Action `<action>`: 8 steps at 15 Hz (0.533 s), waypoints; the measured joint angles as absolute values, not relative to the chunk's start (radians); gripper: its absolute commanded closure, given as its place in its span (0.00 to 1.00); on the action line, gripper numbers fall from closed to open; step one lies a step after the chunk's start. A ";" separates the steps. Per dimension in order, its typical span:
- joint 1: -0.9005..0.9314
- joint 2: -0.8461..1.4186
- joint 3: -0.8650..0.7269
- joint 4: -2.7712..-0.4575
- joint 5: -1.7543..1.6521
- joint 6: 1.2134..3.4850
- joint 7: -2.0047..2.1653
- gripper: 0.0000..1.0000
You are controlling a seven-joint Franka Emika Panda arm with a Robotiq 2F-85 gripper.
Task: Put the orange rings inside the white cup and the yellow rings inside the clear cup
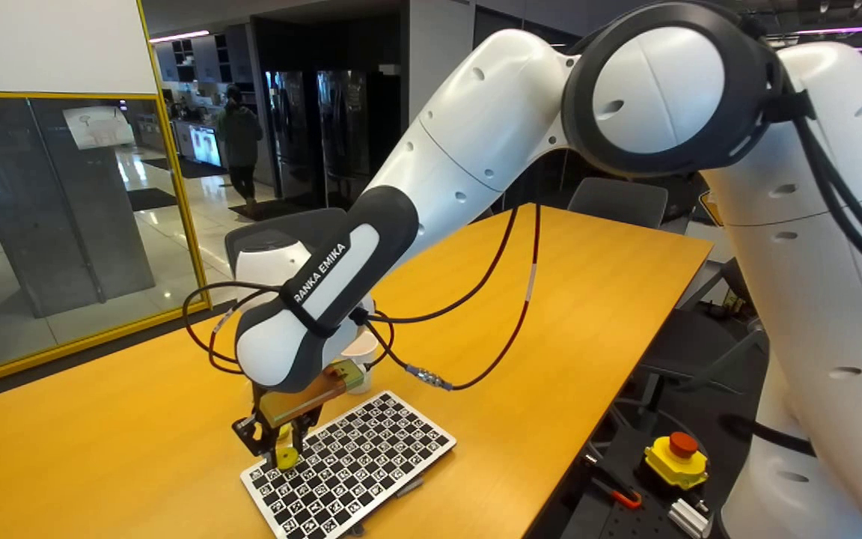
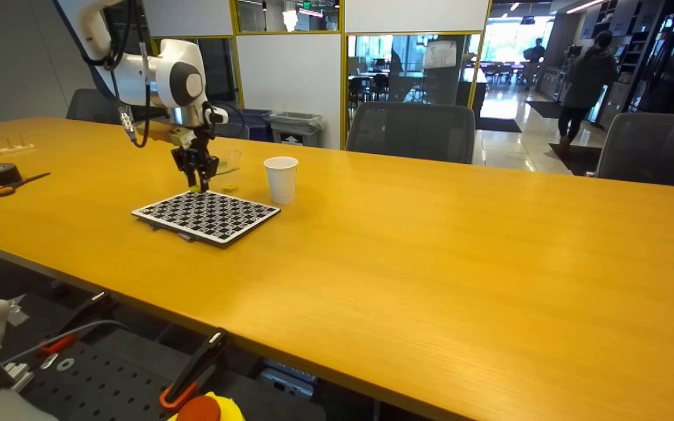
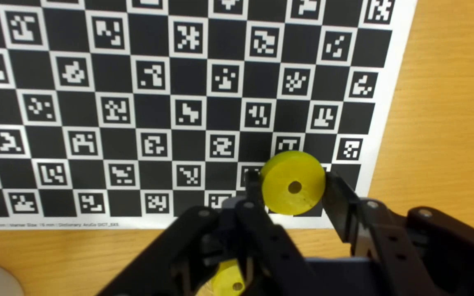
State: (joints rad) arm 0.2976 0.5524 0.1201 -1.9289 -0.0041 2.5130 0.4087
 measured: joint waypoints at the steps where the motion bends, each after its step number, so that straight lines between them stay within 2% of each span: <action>1: 0.305 0.528 0.117 -1.949 -0.004 2.512 0.415 0.77; 8: 0.344 0.374 0.106 -2.039 -0.038 2.490 0.490 0.77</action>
State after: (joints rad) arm 0.3438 0.3739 0.1062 -2.0390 -0.0382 2.4902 0.4898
